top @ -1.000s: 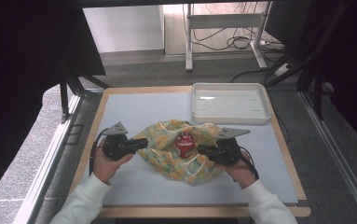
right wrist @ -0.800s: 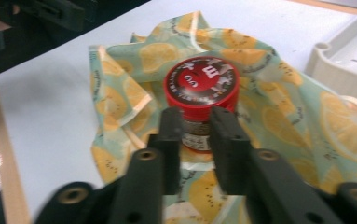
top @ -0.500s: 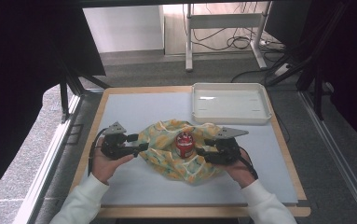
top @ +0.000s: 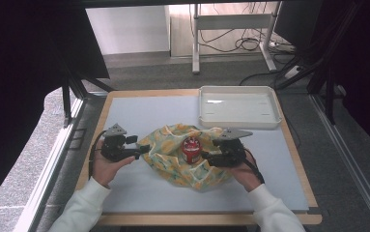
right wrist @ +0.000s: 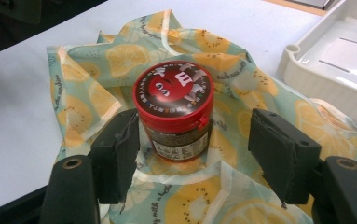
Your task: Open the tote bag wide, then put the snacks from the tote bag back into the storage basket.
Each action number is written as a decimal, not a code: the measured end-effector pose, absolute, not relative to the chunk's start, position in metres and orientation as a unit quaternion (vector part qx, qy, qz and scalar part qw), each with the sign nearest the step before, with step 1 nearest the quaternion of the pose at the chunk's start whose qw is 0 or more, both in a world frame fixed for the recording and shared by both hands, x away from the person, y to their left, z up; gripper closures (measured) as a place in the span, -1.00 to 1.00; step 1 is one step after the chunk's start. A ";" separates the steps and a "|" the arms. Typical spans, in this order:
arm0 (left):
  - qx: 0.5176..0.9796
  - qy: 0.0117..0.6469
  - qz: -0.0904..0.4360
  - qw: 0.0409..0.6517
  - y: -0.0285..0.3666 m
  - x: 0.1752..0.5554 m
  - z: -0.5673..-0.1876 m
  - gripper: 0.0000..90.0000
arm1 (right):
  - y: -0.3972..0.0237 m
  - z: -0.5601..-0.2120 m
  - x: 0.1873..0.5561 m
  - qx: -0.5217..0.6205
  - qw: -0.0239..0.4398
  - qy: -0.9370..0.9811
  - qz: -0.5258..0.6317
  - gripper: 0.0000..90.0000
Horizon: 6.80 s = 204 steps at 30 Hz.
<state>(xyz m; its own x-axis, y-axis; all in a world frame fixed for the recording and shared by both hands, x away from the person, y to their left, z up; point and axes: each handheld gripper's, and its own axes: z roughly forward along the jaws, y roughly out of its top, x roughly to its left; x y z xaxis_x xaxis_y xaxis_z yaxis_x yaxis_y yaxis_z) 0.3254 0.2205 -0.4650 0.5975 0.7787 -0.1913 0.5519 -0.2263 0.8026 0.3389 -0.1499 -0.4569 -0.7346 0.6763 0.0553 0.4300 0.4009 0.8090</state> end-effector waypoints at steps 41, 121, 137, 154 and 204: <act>0.786 0.430 0.094 0.433 0.214 0.337 -0.479 -0.38 | -0.080 -0.493 0.373 0.340 0.144 0.871 0.325 -0.53; 0.782 0.431 0.114 0.436 0.218 0.332 -0.473 -0.37 | -0.136 -0.399 0.378 0.304 0.139 0.830 0.446 -0.43; 0.784 0.425 0.108 0.439 0.218 0.331 -0.472 -0.37 | -0.135 -0.398 0.406 0.325 0.151 0.826 0.434 -0.43; 0.784 0.425 0.108 0.439 0.218 0.331 -0.471 -0.37 | -0.142 -0.394 0.436 0.356 0.168 0.814 0.426 -0.43; 0.783 0.430 0.108 0.437 0.221 0.331 -0.473 -0.37 | -0.147 -0.437 0.520 0.431 0.187 0.806 0.359 -0.43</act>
<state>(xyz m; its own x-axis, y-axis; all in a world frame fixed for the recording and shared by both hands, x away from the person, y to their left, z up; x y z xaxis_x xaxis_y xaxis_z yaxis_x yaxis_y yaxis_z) 0.3313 0.2207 -0.4727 0.6075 0.7668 -0.2072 0.5784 -0.2484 0.7770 0.5198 -0.1466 -0.4372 -0.5578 0.8300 0.0080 0.5609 0.3698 0.7407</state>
